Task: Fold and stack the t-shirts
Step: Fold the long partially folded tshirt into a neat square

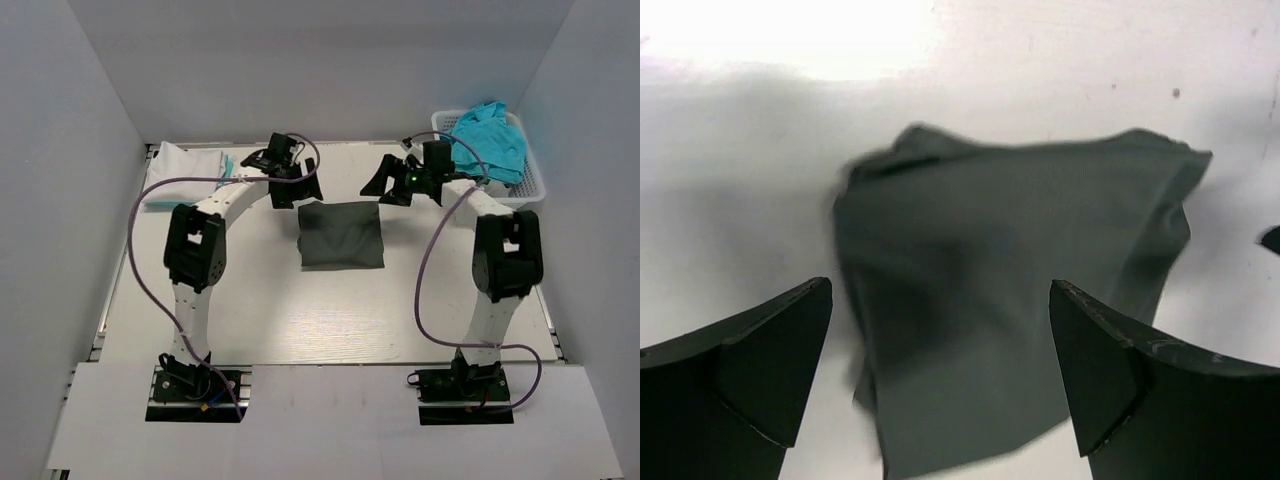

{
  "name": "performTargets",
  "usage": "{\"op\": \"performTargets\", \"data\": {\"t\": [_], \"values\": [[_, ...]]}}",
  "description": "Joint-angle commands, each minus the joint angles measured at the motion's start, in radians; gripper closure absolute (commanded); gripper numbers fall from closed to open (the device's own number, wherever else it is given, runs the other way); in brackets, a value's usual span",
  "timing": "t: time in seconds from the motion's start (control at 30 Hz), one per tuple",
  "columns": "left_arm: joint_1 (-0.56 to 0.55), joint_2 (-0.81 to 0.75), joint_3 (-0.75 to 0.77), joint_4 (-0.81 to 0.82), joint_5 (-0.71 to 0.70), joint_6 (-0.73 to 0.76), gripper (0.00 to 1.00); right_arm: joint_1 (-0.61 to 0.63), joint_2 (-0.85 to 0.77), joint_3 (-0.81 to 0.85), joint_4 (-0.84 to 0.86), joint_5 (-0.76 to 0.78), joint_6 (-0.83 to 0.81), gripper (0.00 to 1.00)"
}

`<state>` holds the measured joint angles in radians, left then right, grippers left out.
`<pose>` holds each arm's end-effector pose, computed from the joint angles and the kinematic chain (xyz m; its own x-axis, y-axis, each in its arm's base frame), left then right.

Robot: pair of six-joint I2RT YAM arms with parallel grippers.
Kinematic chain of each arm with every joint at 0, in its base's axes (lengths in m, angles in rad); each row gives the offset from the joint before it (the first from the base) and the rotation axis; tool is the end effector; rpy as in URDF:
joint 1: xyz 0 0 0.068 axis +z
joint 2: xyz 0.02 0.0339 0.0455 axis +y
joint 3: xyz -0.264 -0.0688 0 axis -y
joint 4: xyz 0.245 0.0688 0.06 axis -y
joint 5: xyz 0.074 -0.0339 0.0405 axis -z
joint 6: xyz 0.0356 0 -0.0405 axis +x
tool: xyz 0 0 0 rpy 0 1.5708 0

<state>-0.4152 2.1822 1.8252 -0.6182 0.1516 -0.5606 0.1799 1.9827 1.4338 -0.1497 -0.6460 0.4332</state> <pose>0.4401 -0.1999 0.2099 -0.8948 -0.1800 -0.4087 0.0006 0.9147 -0.4042 0.4334 0.1006 0.2129 -0.8247 0.1907 -0.5325 -0.2757 0.6865 0.6728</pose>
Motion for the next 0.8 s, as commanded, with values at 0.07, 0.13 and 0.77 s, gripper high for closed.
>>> {"op": "performTargets", "data": {"t": [0.07, 0.13, 0.77], "values": [[-0.007, -0.191, -0.106, -0.044, -0.093, 0.016, 0.00, 0.003, -0.220, -0.153, 0.022, 0.055, -0.054, 0.10], [-0.026, -0.180, -0.116, -0.069, -0.104, 0.016, 0.00, 0.001, -0.271, -0.223, 0.022, 0.069, -0.053, 0.10], [-0.083, -0.064, -0.214, -0.091, -0.063, -0.041, 0.00, -0.002, -0.738, -0.472, -0.186, 0.129, -0.091, 0.10]]}}
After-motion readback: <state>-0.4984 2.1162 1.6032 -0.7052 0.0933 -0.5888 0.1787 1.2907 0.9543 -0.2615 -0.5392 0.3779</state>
